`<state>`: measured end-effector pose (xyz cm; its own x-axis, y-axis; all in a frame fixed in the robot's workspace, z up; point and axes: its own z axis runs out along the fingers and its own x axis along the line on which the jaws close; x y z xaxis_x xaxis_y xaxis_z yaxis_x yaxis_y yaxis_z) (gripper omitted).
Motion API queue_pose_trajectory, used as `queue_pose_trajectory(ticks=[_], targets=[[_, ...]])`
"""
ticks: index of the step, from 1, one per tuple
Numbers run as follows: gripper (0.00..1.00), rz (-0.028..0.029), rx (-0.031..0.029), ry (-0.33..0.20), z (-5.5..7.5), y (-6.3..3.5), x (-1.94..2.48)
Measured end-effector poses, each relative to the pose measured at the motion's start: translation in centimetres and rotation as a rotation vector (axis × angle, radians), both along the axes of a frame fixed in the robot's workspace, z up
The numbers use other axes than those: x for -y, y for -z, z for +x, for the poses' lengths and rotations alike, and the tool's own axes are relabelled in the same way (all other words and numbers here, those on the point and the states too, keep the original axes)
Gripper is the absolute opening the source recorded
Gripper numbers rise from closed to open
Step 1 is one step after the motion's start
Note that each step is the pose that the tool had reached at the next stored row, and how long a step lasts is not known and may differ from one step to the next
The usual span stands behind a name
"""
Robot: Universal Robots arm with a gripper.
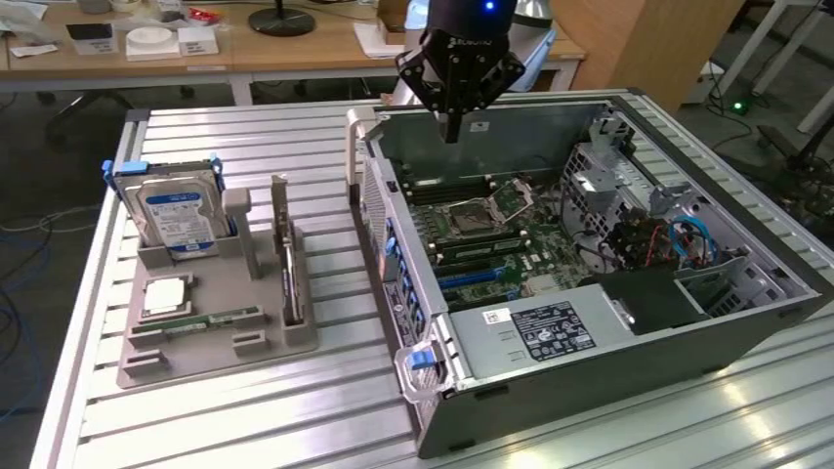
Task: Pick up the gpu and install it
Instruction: 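Reach for the gpu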
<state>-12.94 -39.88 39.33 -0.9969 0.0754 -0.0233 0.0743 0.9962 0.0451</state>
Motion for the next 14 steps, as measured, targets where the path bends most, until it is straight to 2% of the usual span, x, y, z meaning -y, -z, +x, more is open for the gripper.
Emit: queue_pose_trajectory(ticks=[14], targets=[[0.11,0.0,0.0,0.0,-1.2,0.0,0.0]])
